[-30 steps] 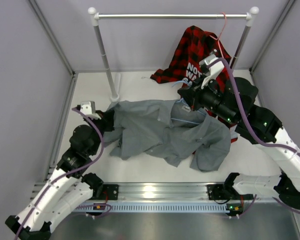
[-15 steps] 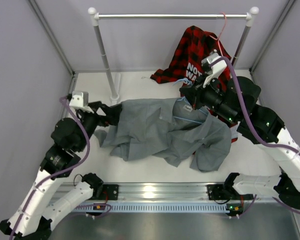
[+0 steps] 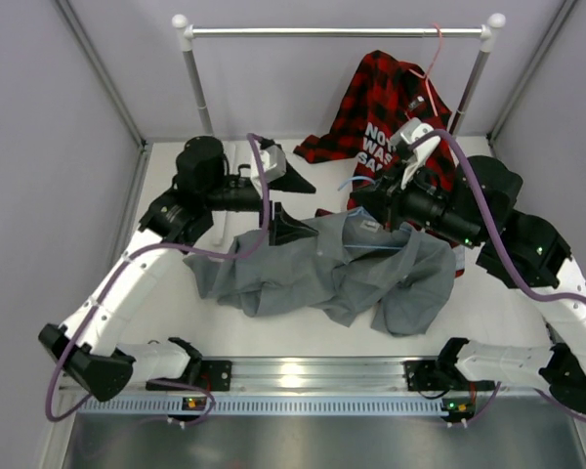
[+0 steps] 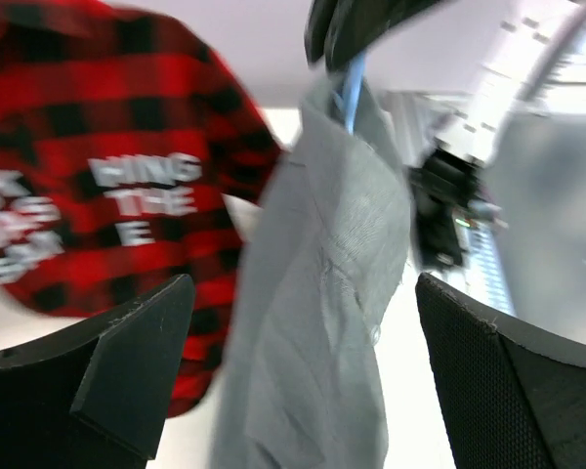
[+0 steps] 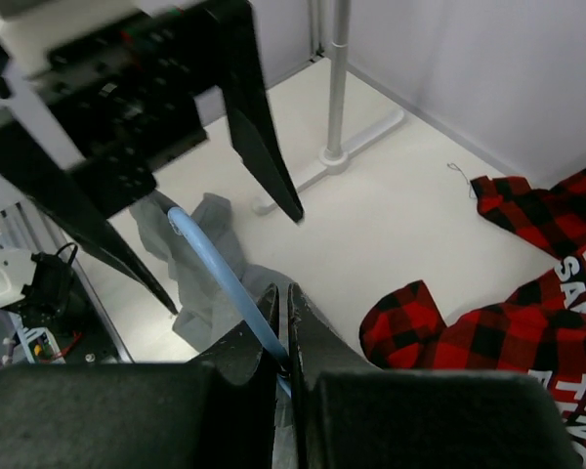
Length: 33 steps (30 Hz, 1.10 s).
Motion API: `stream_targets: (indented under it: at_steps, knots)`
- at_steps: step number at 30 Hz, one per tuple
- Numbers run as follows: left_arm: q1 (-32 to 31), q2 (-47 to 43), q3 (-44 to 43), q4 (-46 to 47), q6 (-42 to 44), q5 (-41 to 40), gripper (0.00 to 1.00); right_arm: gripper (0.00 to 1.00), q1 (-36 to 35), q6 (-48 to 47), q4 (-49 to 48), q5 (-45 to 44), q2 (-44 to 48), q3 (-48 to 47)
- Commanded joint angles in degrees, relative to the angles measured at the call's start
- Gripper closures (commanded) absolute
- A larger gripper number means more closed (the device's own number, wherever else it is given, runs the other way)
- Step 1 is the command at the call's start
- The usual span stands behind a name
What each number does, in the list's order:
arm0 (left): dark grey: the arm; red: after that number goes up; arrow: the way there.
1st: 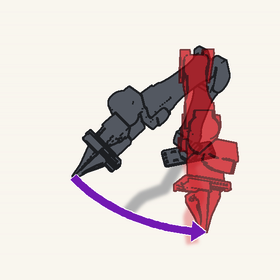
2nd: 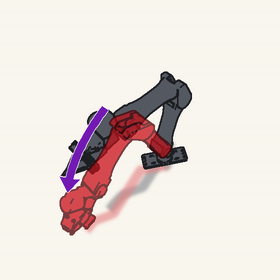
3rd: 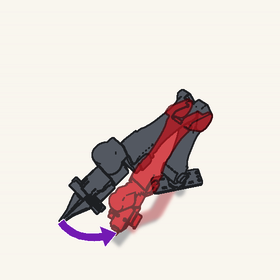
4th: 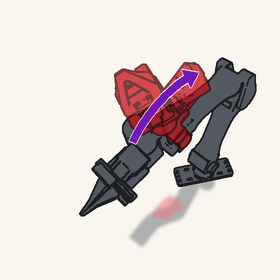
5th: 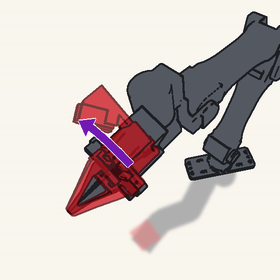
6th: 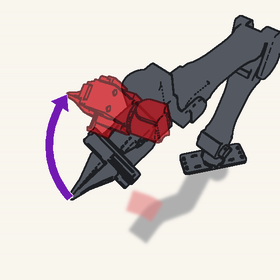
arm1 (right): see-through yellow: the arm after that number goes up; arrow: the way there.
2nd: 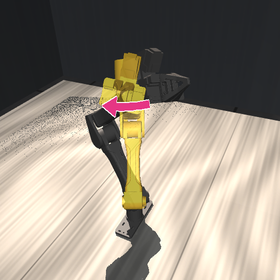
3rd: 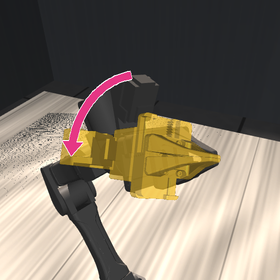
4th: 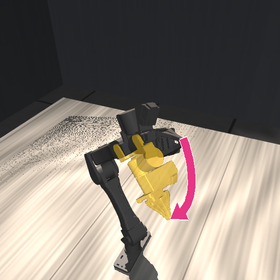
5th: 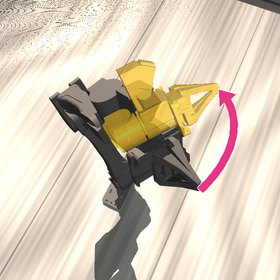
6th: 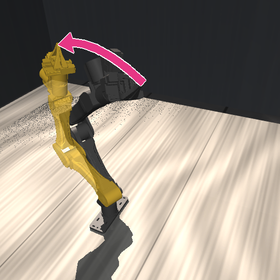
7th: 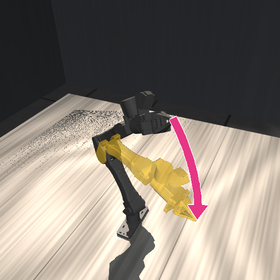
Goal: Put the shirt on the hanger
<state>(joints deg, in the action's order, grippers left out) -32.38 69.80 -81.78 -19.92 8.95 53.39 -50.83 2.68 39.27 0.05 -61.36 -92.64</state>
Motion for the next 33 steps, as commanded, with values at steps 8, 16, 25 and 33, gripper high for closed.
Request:
stream_targets:
  at_steps: [8, 16, 25, 33]
  knots:
    - [-1.54, 7.54, -4.01, -0.73, 2.04, 20.63, 0.19, 1.00, 0.55, -1.71, -0.51, 6.98, -0.24, -1.67]
    - [-2.86, 8.07, -2.43, -0.73, 4.05, 14.29, 1.00, 1.00, 0.55, 2.06, -2.09, 5.84, -0.95, -3.16]
    - [-2.25, 5.43, -2.15, -3.35, 10.73, 16.21, 1.00, 0.27, 0.55, -0.37, 0.44, 8.04, 2.47, 0.96]
    - [-0.76, 5.17, -2.86, -7.76, 13.03, 22.19, 1.00, 0.17, 0.47, -3.30, 18.63, 0.21, 23.29, 9.31]
